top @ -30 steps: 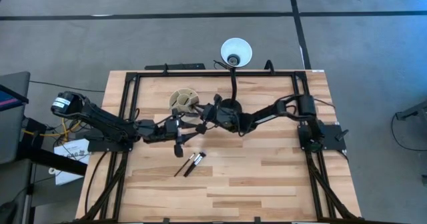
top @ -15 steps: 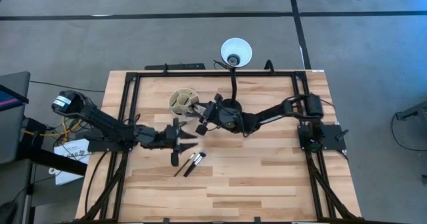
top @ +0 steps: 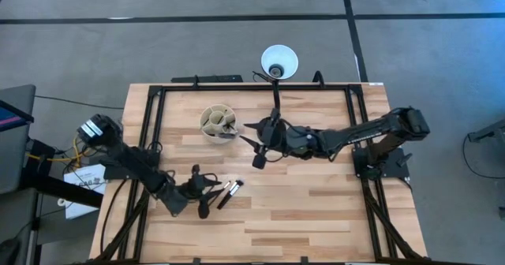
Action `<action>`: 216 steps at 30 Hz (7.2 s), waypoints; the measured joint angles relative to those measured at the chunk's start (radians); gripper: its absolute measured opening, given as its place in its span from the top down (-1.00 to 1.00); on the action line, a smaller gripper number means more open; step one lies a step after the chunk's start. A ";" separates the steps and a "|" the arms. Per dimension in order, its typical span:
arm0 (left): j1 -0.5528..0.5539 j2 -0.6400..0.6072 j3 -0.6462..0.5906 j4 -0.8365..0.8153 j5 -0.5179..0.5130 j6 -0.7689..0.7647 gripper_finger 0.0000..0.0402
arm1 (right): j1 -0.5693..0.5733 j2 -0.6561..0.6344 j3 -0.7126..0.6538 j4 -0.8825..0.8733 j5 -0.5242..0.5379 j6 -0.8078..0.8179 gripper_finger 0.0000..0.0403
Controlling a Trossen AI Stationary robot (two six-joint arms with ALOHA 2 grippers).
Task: Put items in baskets/containers
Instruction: Put the eyeshadow brush into the organizer, then put the blush brush into the organizer
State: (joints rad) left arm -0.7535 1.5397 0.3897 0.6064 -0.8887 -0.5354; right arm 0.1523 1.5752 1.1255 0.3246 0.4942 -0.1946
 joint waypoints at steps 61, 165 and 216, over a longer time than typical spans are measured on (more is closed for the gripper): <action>0.096 -0.167 -0.073 0.005 -0.162 0.404 0.93 | -0.183 0.374 0.002 0.169 -0.757 0.379 0.40; 0.165 -0.320 -0.076 0.108 -0.113 0.531 0.46 | -0.331 0.274 0.384 -0.788 -0.379 0.045 0.99; 0.159 0.396 0.140 0.133 0.180 -0.023 0.35 | -0.107 0.289 0.586 -1.128 -0.363 0.066 0.46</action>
State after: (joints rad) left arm -0.5948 1.9358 0.5293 0.7398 -0.7087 -0.5587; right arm 0.0456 1.8637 1.7119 -0.8033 0.1314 -0.1287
